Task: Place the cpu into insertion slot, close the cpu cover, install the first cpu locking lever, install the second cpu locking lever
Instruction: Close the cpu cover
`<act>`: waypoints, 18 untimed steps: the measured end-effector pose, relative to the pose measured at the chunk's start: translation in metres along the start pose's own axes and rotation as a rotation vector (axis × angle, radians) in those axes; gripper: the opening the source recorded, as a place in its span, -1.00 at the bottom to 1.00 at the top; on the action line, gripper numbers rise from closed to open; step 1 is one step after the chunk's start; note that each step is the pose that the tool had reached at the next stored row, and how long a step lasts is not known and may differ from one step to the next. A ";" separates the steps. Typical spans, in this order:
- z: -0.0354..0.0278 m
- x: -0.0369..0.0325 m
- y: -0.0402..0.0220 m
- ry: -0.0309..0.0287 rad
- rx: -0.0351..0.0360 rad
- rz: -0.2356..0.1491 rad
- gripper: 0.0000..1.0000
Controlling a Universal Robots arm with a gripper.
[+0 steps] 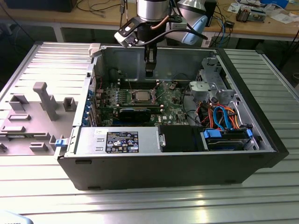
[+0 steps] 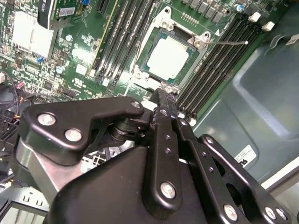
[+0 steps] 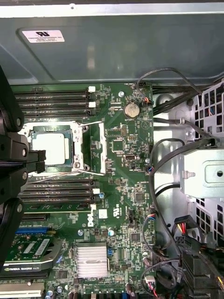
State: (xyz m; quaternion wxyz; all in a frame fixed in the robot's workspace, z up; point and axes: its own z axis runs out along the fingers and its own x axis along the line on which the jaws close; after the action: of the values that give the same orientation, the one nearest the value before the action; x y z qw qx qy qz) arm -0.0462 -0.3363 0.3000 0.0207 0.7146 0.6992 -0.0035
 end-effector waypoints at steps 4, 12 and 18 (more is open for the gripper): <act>0.0011 -0.0025 0.0058 0.0026 0.0008 0.000 -0.79; 0.0035 -0.0022 0.0345 0.0036 0.0098 0.000 -0.79; 0.0055 -0.0018 0.0519 0.0033 0.0161 0.000 -0.79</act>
State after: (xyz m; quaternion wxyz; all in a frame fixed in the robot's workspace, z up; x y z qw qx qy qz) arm 0.0057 -0.3394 0.2959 0.0138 0.7146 0.6994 -0.0079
